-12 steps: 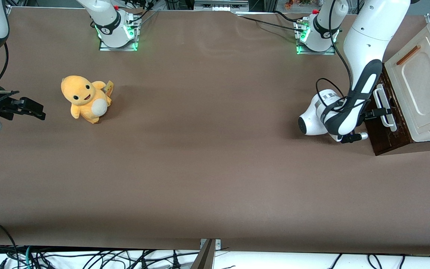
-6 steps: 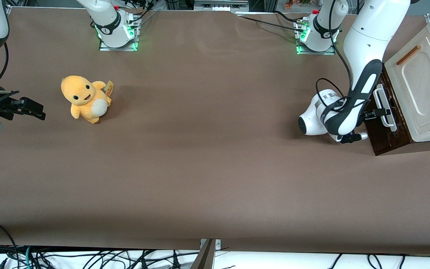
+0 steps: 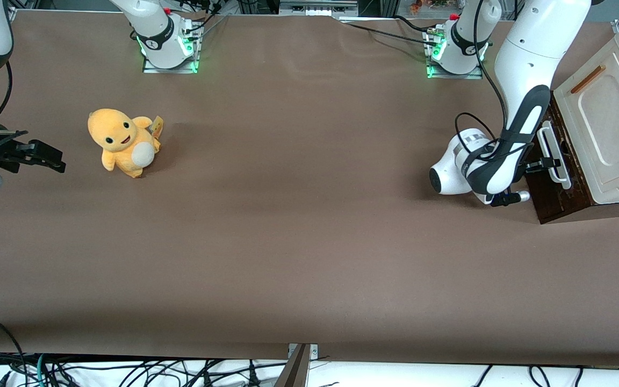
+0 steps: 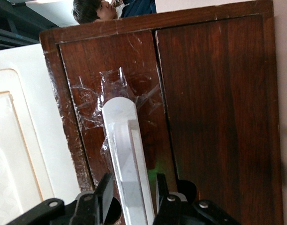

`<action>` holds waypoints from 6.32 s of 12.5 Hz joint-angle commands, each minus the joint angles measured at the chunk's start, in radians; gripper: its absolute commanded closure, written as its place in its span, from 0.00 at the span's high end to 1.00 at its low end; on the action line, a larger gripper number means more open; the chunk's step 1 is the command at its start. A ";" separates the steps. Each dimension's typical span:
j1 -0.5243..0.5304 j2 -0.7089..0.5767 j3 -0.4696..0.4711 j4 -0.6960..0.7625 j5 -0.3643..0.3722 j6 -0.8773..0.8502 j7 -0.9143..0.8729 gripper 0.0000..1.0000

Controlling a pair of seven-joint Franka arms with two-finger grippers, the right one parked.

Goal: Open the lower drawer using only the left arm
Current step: 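Align the left gripper on the white handle and close it, then pull the gripped handle outward to slide the lower drawer open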

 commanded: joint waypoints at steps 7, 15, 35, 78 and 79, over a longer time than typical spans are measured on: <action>0.009 -0.037 -0.004 -0.007 0.032 0.003 0.026 0.19; -0.008 -0.039 -0.027 0.009 0.012 -0.032 0.024 0.18; -0.073 -0.027 -0.122 0.108 -0.136 -0.139 0.012 0.18; -0.079 0.024 -0.136 0.148 -0.170 -0.170 -0.057 0.18; -0.079 0.022 -0.136 0.148 -0.170 -0.170 -0.059 0.18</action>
